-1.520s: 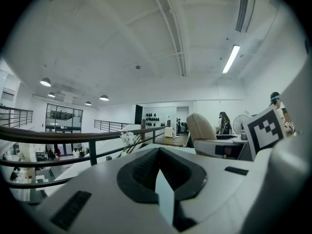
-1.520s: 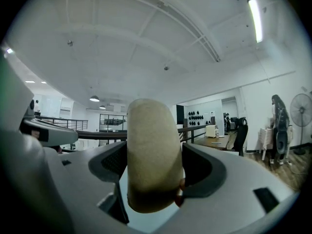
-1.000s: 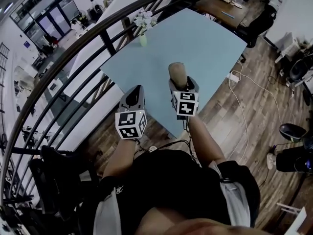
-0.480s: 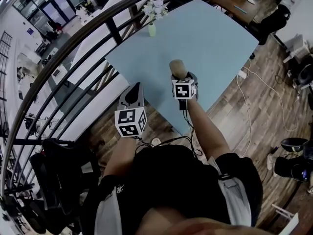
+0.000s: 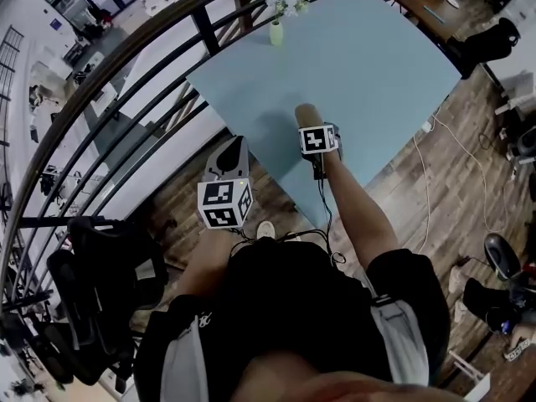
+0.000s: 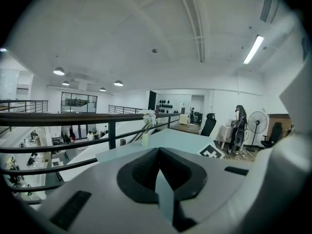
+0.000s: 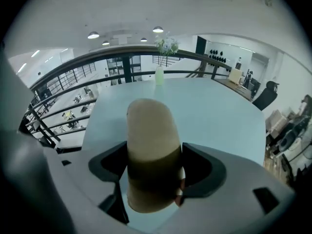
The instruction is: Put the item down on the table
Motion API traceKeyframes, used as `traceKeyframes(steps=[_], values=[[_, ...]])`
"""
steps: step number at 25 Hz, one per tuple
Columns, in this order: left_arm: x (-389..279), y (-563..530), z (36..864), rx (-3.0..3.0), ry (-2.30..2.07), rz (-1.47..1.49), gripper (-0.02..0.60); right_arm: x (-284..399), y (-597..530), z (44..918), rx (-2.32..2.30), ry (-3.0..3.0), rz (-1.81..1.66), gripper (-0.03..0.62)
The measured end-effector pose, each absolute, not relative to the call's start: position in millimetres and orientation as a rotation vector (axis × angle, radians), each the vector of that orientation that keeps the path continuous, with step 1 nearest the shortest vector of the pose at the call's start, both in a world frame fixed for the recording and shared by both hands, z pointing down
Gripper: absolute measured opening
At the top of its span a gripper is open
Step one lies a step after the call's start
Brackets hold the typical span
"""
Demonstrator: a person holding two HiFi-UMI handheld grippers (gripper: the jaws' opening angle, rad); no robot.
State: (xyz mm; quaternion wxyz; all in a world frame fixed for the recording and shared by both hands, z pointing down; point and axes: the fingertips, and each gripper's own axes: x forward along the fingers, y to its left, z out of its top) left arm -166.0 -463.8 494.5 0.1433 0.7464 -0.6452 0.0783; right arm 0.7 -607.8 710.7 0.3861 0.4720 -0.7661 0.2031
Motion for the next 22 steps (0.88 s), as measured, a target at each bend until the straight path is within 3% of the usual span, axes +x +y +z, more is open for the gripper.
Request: traceKeyframes(steps=[22], values=[[-183,-470,511,2.094,-1.871,0.259,0.011,-24,-611,778,0.947,-1.753,0.253,0.351]])
